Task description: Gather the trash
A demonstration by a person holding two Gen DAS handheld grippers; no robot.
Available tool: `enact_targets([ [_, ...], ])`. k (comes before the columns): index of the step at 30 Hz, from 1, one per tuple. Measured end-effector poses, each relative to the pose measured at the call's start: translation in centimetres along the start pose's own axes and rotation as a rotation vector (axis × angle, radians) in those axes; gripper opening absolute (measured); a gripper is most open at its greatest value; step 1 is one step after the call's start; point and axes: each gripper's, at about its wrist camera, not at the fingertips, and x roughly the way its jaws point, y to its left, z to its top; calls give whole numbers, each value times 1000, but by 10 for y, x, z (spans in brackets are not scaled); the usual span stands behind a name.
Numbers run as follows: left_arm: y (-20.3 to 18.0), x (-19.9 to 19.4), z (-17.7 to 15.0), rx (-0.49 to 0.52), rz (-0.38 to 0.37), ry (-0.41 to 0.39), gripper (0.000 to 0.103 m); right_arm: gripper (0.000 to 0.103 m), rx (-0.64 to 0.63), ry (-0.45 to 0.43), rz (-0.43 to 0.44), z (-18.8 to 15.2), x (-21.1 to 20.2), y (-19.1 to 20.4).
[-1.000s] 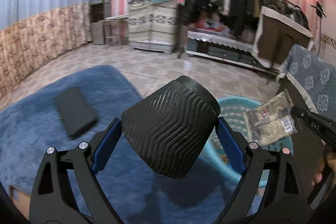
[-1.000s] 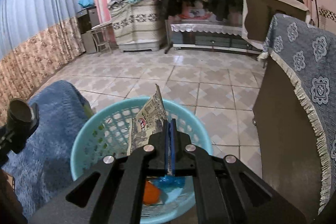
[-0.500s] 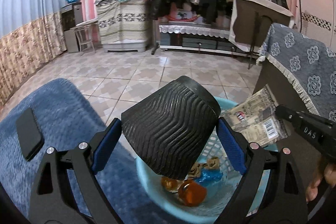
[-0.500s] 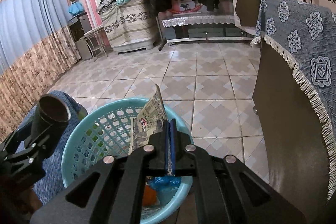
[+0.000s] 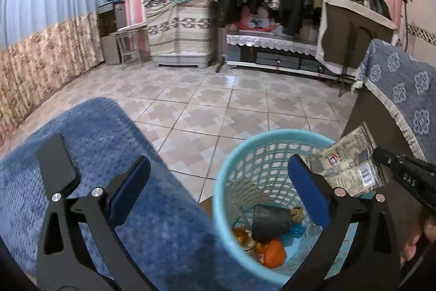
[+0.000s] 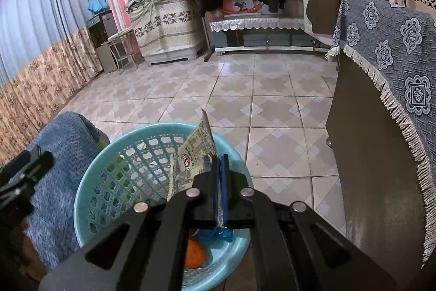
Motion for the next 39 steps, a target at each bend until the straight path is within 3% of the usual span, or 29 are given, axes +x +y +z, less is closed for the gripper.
enact_targets([
  [6,28,-25,0,-42,58,-40,97,7,-28,31,-7,-4,10,13],
  [8,35,-35,1,-52,76,-50,97,39,-51,47,-10,-6,13,20],
  [9,38,-41,0,-56,84,-52,97,69,-67,38,-18,-8,12,26],
  [14,57,-78,-12,-91,127,-61,98,87,-115,-11,-26,-10,-2,44],
  [19,77,-125,-34,-112,176,-68,98,97,-189,-49,-2,-25,-25,66],
  [27,117,-200,-87,-190,269,-70,98,99,-274,-88,142,-54,-87,112],
  [33,135,-250,-127,-216,383,-92,98,99,-335,-128,242,-91,-144,143],
  [39,137,-282,-157,-258,386,-115,98,99,-342,-128,337,-125,-178,151],
])
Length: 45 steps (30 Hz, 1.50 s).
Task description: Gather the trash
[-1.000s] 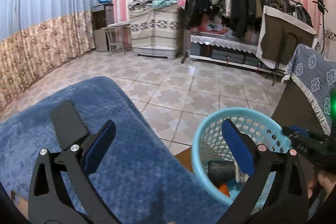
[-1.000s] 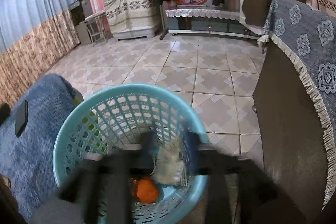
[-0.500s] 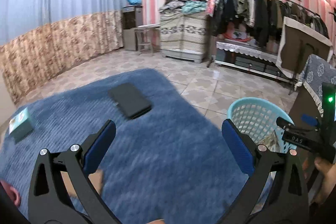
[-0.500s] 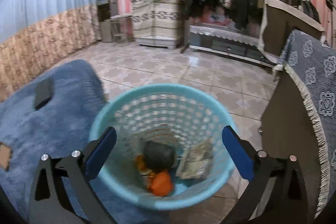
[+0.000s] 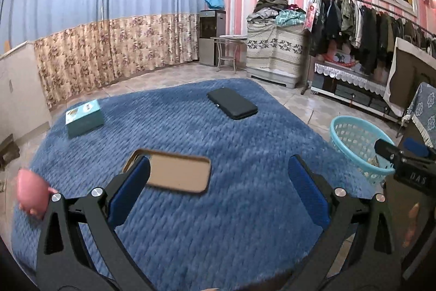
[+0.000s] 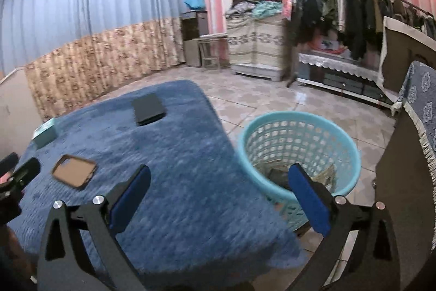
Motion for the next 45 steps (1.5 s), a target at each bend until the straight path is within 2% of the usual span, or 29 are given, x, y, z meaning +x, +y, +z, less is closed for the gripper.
enact_targets([
  [8,8,-19,-15,-39,5,-46,98,99,-33,-78,36,-22,-31,18],
  [14,5,-23,-16,-44,-2,-80,98,99,-25,-105,47,-23,-37,16],
  [45,7,-28,-10,-26,9,-95,98,99,-55,-117,41,-21,-38,17],
])
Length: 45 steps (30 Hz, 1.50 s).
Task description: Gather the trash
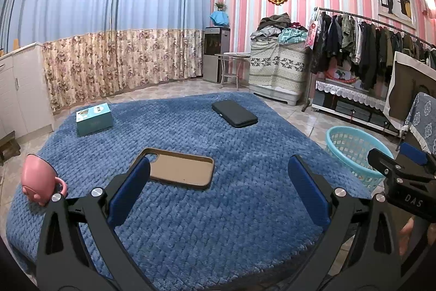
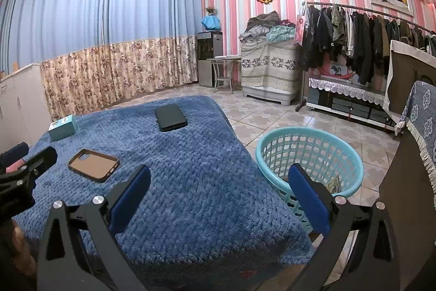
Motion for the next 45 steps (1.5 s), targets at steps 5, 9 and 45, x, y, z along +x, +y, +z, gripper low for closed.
enact_targets([
  [5,2,0,1,-2,0,-2,98,99,1,0,-1,-1,0,1],
  [9,2,-1,2,-2,0,-4,98,99,1,-2,-1,-1,1,1],
  [45,4,-2,3,-1,-3,-16,98,99,-1,-4,-1,-5,3,2],
])
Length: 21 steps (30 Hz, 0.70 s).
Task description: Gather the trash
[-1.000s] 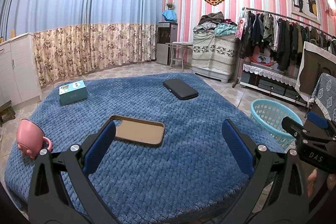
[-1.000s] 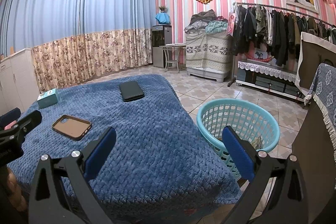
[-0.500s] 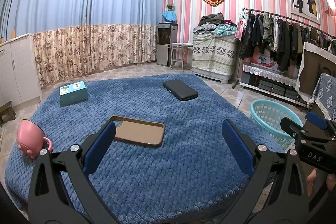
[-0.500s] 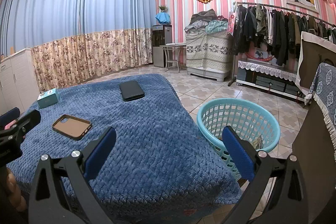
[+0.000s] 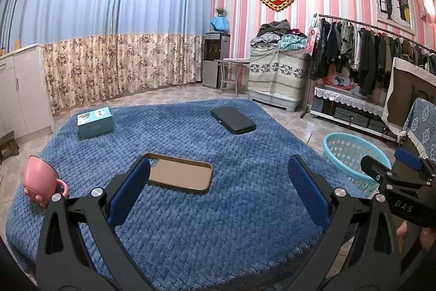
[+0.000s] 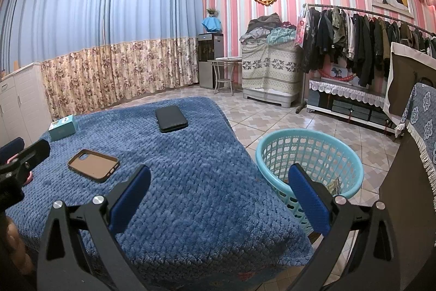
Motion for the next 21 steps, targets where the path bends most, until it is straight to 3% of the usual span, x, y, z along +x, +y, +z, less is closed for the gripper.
enact_targets([
  [21,-9,12,21,37,6,-27,98,99,-5,1,-1,1,0,-2],
])
